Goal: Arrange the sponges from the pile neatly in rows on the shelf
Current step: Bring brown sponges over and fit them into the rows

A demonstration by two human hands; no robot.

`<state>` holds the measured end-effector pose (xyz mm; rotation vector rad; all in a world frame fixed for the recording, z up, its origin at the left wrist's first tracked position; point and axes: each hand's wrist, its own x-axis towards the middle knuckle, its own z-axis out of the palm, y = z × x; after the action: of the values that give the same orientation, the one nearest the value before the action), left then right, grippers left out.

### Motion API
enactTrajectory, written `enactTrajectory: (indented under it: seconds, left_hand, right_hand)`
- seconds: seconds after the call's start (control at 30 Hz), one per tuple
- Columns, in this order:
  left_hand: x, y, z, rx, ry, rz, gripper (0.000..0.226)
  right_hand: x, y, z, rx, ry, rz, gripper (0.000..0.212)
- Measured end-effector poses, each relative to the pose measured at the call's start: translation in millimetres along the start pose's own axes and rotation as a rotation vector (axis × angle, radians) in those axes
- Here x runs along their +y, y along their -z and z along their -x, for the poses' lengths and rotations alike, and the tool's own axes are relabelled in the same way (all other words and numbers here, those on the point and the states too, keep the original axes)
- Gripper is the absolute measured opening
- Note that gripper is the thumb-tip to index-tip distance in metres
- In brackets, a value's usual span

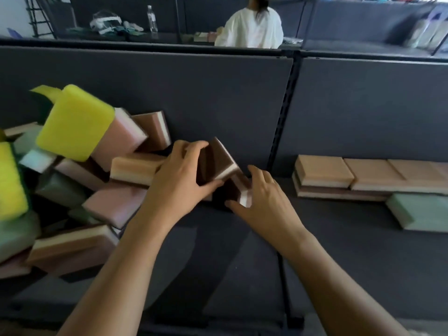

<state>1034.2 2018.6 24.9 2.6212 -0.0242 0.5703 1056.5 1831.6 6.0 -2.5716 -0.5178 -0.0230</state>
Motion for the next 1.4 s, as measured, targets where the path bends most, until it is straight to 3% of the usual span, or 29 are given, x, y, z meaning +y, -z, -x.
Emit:
enactTrajectory:
  seconds: [0.07,0.2,0.37,0.73,1.17,1.4]
  left_hand:
    - [-1,10,11,0.018,-0.039,-0.022,0.073]
    - [1,21,34,-0.021,-0.107,-0.065,0.070]
    - [9,19,52,-0.094,-0.196,-0.046,0.069]
    - [81,-37,60,-0.333,-0.424,0.024,0.064]
    - [177,-98,65,-0.536,-0.464,0.023,0.067]
    - [218,-117,74,-0.549,-0.426,0.020,0.073]
  right_hand:
    - [-9,-12,-7,0.008,-0.066,-0.024,0.085]
    - [-12,-22,-7,0.085,-0.098,-0.049,0.050]
    - [-3,0,35,0.208,-0.144,-0.061,0.066]
    - [65,51,140,0.414,-0.365,0.026,0.060]
    - [168,102,176,0.401,-0.324,0.027,0.063]
    - [212,119,175,0.342,-0.261,-0.068,0.061]
